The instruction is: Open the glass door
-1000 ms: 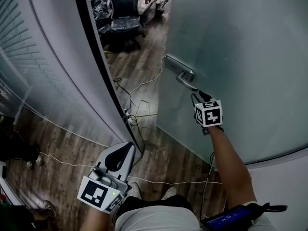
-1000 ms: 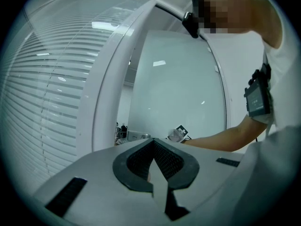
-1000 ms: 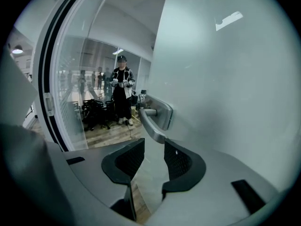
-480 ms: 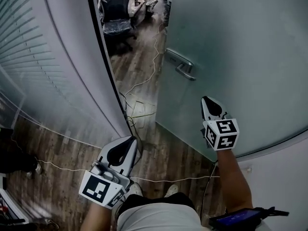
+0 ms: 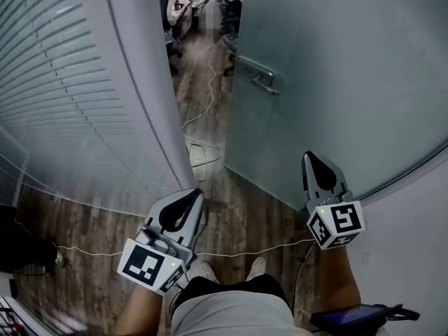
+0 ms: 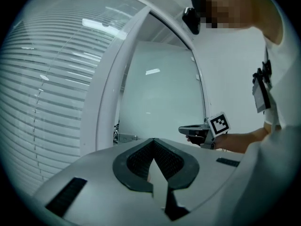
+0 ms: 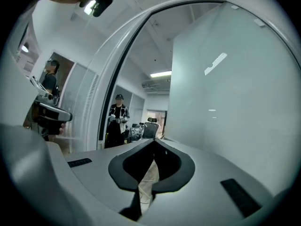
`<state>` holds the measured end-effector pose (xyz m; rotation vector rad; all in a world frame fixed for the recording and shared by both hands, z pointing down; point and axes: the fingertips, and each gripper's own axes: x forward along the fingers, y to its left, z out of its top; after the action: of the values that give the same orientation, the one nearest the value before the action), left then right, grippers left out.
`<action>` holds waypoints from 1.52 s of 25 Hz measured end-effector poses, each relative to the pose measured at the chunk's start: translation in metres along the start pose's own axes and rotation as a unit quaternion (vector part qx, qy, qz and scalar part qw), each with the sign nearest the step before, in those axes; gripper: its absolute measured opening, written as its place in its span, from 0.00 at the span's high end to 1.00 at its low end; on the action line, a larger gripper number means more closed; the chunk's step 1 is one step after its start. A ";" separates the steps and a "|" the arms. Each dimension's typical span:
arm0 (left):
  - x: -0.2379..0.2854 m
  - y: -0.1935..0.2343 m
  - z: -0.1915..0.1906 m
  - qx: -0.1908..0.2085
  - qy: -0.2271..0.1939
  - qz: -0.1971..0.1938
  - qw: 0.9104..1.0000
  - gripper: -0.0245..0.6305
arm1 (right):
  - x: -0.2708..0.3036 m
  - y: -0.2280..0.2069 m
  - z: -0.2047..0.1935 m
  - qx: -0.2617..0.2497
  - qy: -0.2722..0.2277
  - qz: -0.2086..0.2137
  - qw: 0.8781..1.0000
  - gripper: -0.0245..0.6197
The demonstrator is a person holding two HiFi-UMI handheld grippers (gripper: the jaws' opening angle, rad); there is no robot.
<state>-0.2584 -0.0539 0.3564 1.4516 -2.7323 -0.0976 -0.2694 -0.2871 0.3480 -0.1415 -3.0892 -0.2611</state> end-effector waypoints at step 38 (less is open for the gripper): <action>-0.185 -0.210 -0.005 -0.008 0.016 -0.022 1.000 0.96 | -0.357 0.118 0.041 0.019 -0.058 0.022 0.998 0.96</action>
<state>0.0185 -0.0177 0.3431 1.4958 -2.6690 -0.0958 0.0960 -0.1957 0.3107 -0.2304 -3.1992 -0.1992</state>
